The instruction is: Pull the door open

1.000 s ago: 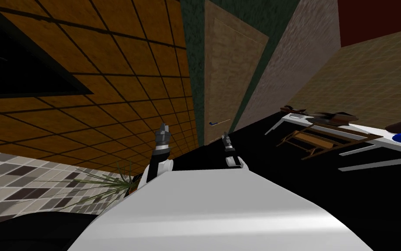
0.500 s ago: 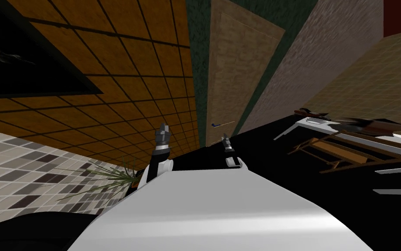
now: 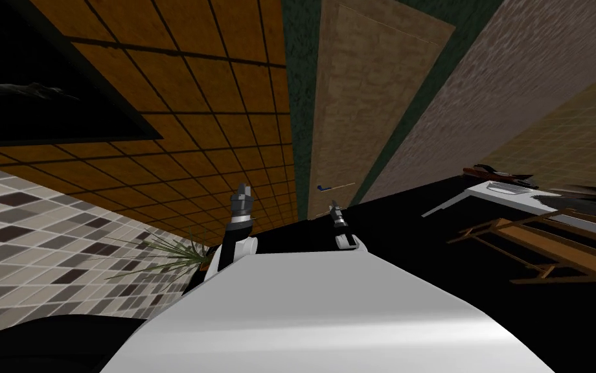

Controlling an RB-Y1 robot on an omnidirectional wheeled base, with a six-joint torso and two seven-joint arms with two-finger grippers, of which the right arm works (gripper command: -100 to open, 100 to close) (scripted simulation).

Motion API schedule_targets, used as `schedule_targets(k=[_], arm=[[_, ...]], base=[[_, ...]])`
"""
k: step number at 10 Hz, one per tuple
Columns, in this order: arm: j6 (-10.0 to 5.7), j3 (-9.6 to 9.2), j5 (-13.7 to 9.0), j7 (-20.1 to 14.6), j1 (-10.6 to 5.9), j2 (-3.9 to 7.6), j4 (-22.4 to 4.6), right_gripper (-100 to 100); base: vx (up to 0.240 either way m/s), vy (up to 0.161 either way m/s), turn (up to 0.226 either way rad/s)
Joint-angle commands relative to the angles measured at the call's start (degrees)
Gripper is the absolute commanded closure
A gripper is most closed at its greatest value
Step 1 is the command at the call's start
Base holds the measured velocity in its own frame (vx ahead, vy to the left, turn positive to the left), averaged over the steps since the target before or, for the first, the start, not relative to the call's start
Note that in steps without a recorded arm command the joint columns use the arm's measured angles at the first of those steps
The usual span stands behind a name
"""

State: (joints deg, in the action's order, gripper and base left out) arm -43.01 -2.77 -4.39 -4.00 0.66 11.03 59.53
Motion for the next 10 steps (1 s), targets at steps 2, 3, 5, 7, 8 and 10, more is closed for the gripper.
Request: schedule_targets(k=[2, 3, 5, 7, 8, 10], arm=[[-0.81, -0.2, -0.6, -0.7, -1.19, 0.37, -3.6, -100], [-1.13, -0.26, -0.8, -0.9, -1.66, 0.49, -5.0, -100], [-1.75, -0.39, -1.2, -1.4, -2.58, 0.73, -7.7, -100], [-2.66, -0.58, -1.7, -2.0, -3.92, 1.08, -11.6, -100], [-2.66, -0.58, -1.7, -2.0, -3.92, 1.08, -11.6, -100], [-3.2, -0.69, -2.1, -2.4, -4.72, 1.29, -13.9, -100]], base=[[0.063, -0.078, 0.144], [0.072, -0.083, 0.121], [0.054, -0.079, 0.123], [0.053, -0.094, 0.184], [0.054, -0.1, 0.092], [0.045, -0.056, 0.072]])
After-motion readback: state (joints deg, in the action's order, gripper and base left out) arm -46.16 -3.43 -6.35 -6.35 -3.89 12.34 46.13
